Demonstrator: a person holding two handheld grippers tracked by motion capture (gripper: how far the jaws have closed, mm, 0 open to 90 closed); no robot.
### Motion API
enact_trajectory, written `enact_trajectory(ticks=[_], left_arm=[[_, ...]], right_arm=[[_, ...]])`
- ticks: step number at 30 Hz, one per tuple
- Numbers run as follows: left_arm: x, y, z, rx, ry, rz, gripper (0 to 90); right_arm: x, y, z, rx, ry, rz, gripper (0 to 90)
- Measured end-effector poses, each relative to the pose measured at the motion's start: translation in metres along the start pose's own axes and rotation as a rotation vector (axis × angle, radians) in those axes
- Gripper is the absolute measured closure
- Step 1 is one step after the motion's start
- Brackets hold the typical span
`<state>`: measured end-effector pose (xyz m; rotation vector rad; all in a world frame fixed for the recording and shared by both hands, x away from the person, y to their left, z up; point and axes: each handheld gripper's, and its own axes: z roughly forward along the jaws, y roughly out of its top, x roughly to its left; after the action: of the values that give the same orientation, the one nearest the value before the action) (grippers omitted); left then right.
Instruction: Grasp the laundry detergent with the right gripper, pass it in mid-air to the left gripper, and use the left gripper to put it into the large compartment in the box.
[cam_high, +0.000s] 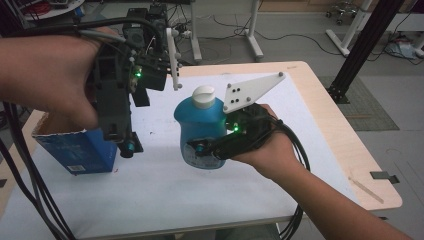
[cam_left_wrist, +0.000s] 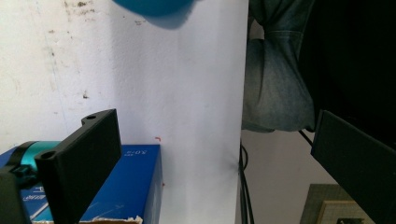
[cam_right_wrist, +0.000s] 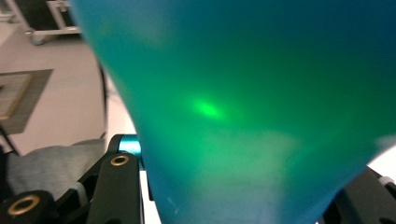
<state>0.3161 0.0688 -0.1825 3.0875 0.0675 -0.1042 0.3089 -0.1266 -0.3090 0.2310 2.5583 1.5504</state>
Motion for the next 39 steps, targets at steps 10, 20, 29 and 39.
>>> enact_trajectory(ticks=[10,20,29,39], left_arm=[[-0.004,0.008,0.001,-0.003,-0.011,0.007,1.7],[-0.006,0.017,0.004,-0.026,-0.032,-0.012,1.7],[-0.007,0.021,0.010,-0.023,-0.020,-0.021,1.7],[-0.005,0.026,0.016,-0.009,0.004,-0.040,1.7]], right_arm=[[0.007,0.007,0.012,0.012,0.090,-0.024,46.8],[0.009,0.011,0.030,0.013,0.154,-0.023,46.8],[0.010,0.016,0.043,0.001,0.188,-0.014,46.8],[0.010,0.019,0.050,-0.014,0.207,-0.011,46.7]])
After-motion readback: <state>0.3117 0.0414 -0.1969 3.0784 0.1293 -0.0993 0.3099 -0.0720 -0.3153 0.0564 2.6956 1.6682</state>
